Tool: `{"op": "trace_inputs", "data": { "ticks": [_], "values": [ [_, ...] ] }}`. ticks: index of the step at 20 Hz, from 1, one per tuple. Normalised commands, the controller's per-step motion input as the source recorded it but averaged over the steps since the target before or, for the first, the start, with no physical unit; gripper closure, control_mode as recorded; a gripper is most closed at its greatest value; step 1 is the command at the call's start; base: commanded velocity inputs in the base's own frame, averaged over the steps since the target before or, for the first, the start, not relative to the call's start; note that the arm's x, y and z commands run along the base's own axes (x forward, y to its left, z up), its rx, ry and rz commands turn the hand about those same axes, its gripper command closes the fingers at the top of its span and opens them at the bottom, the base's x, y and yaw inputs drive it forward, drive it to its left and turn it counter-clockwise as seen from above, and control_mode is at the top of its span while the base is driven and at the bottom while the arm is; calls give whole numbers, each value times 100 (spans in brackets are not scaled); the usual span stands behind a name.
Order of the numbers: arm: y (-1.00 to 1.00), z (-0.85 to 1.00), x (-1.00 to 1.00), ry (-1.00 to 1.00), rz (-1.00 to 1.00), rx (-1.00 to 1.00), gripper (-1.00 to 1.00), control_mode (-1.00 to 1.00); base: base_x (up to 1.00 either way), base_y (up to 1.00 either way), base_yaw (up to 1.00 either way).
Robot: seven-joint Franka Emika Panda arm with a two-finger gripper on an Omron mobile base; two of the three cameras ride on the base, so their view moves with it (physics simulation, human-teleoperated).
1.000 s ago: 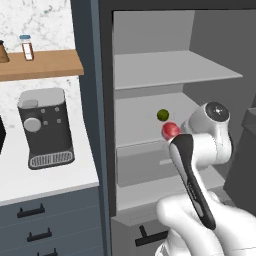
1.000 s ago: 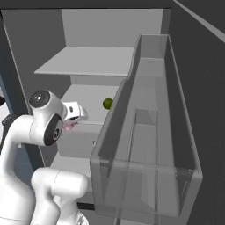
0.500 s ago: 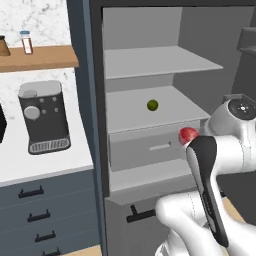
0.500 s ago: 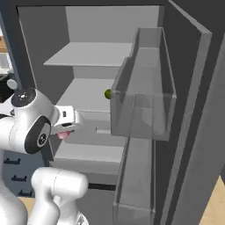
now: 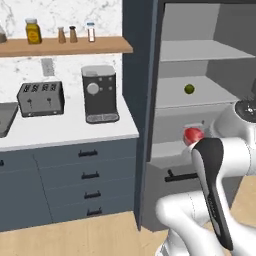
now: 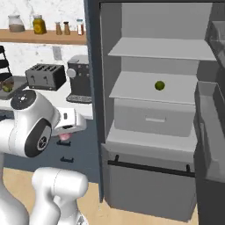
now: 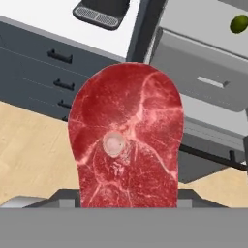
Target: Place one lime and one steak in each tupperware on the nearby counter, to pack two identical lunches.
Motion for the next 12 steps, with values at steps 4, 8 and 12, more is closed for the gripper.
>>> {"op": "trace_inputs", "data": {
  "ticks": [4, 8, 12],
  "values": [
    [0, 0, 0, 0, 0, 0, 100, 100, 0, 100, 35],
    [0, 0, 0, 0, 0, 0, 100, 100, 31, 100, 31],
    [0, 0, 0, 0, 0, 0, 100, 100, 68, 100, 26]
  ]
}}
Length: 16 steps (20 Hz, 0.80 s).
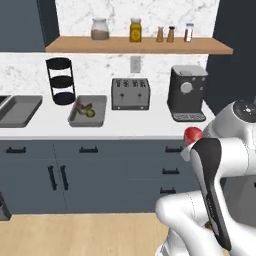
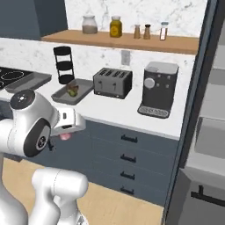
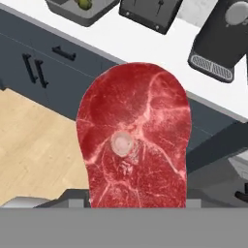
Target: Place one lime and one steak in each tupperware on the nearby counter, to pack two identical lunches.
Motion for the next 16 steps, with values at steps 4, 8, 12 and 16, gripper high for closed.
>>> {"op": "trace_inputs", "data": {
  "ticks": [4, 8, 12, 16],
  "values": [
    [0, 0, 0, 0, 0, 0, 100, 100, 98, 100, 16],
    [0, 0, 0, 0, 0, 0, 100, 100, 100, 100, 9],
    [0, 0, 0, 0, 0, 0, 100, 100, 95, 100, -1],
    [0, 0, 0, 0, 0, 0, 100, 100, 85, 100, -9]
  ]
}}
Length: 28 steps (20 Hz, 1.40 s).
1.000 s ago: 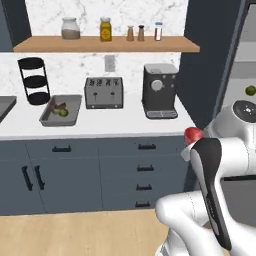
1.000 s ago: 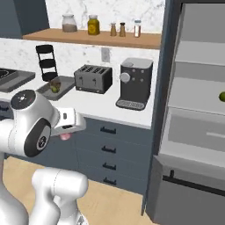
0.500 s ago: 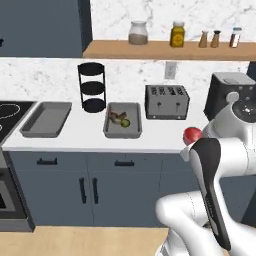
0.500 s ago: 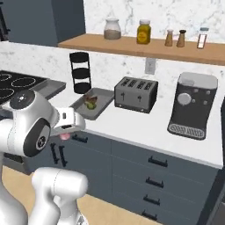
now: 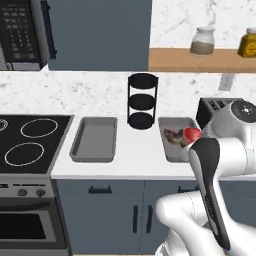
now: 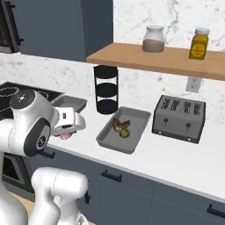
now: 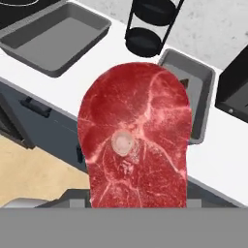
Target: Place one lime and one steak in each tupperware on the nearby counter, to pack two identical lunches.
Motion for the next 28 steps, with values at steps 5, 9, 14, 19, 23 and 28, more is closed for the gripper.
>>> {"op": "trace_inputs", "data": {
  "ticks": [5, 9, 14, 19, 23, 28],
  "values": [
    [0, 0, 0, 0, 0, 0, 100, 100, 77, 100, -13],
    [0, 0, 0, 0, 0, 0, 100, 100, 64, 100, -25],
    [0, 0, 0, 0, 0, 0, 100, 100, 44, 95, -37],
    [18, -27, 22, 0, -19, -12, 100, -100, 7, 15, -7],
    [0, -31, 43, 3, -8, -2, 100, -100, 0, 0, 0],
    [0, -32, 69, 9, -1, 0, 100, -100, 0, 0, 0]
  ]
}}
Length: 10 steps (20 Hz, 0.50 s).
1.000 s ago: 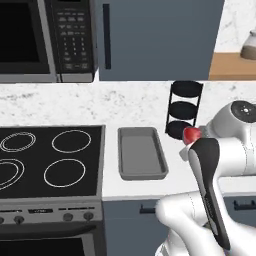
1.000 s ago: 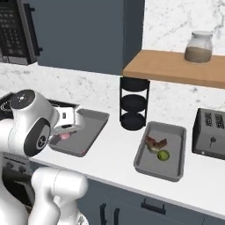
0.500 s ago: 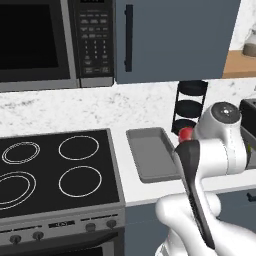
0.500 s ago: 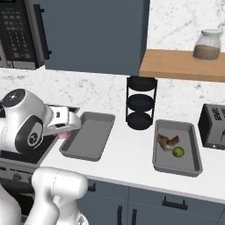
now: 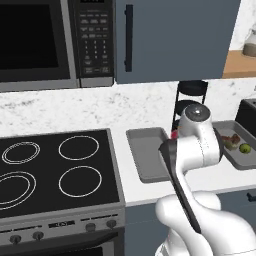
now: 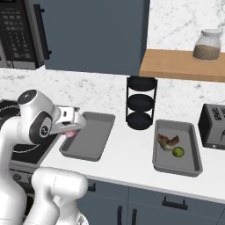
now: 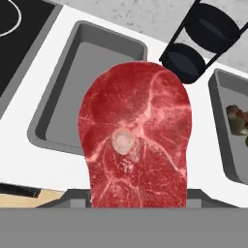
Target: Place one lime and one steak in each tupperware on the nearby counter, to pack two identical lunches.
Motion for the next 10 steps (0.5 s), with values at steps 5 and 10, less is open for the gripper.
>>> {"op": "trace_inputs", "data": {
  "ticks": [5, 10],
  "values": [
    [3, -44, 55, 2, -3, 7, 100, -100, 0, 0, 0],
    [23, -49, 42, 0, -12, 19, 100, -100, 0, 0, 0]
  ]
}}
